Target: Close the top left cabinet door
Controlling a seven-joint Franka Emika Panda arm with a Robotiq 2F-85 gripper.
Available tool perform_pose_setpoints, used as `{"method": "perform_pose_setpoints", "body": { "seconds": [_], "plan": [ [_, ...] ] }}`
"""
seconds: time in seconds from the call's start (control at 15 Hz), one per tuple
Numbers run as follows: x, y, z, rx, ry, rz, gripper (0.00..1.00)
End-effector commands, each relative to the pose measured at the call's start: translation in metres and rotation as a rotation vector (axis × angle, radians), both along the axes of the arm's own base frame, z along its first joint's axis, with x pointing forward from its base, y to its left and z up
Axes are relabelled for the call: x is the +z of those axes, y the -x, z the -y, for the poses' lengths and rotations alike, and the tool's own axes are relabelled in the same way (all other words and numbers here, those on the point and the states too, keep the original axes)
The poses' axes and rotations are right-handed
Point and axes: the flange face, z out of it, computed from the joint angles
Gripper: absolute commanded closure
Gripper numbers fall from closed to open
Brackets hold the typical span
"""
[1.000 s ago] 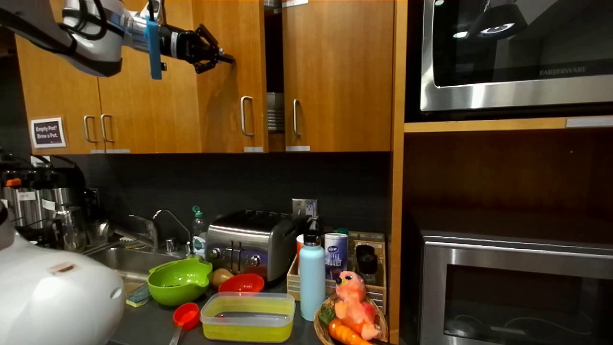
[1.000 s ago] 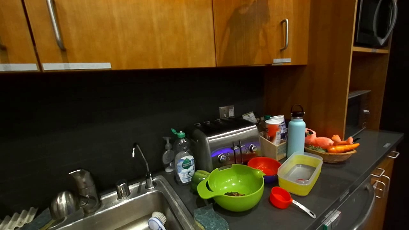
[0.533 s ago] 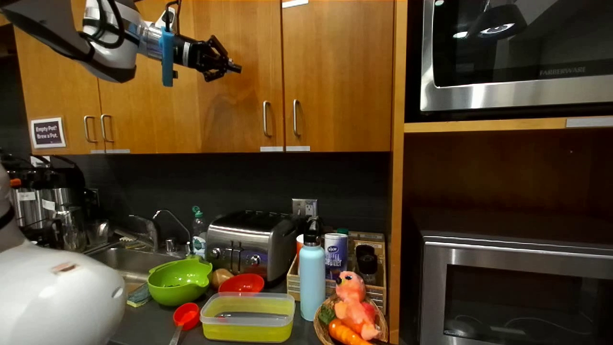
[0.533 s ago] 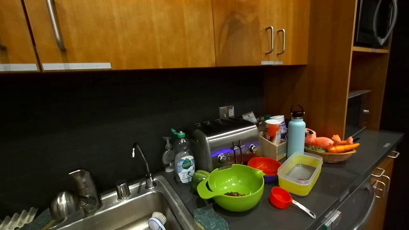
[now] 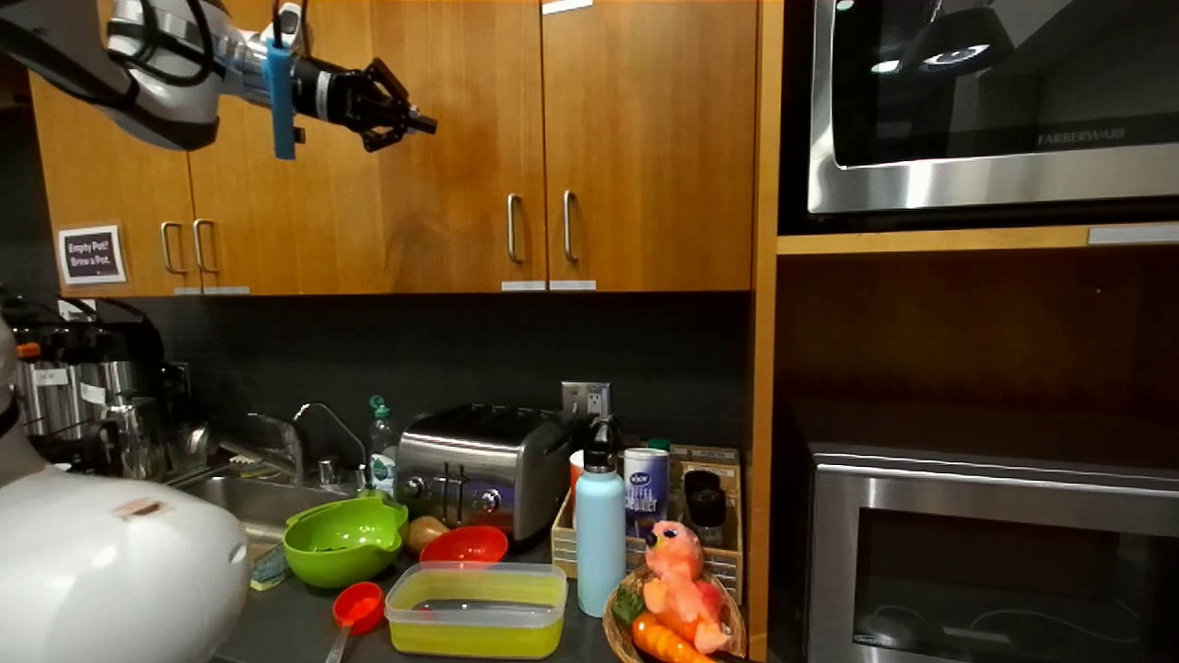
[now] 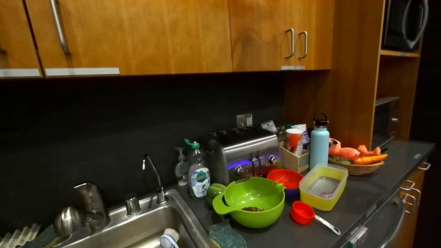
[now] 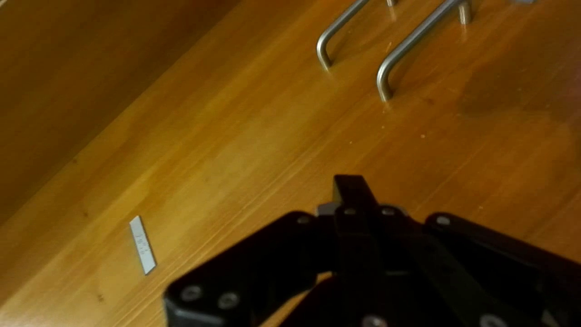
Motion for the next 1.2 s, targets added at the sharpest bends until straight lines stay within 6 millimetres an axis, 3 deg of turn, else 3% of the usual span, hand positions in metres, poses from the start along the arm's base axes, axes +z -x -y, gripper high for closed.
{"method": "perform_pose_setpoints", "body": {
  "seconds": [0.0,0.07,0.33,0.47,0.87,0.93,1.0,1.07,1.13],
  "plan": [
    [0.009,0.06,-0.022,-0.046,-0.057,-0.03,0.73],
    [0.01,0.078,-0.029,-0.056,-0.076,-0.041,0.96],
    [0.017,0.136,-0.04,-0.117,-0.205,-0.021,1.0],
    [0.022,0.152,-0.04,-0.131,-0.303,0.029,1.0],
    [0.032,0.162,-0.013,-0.173,-0.558,0.247,1.0],
    [0.033,0.158,-0.011,-0.175,-0.591,0.293,0.74],
    [0.035,0.158,-0.022,-0.168,-0.52,0.231,0.73],
    [0.035,0.158,-0.02,-0.168,-0.527,0.241,0.94],
    [0.035,0.158,-0.02,-0.169,-0.526,0.241,0.87]
  ]
}}
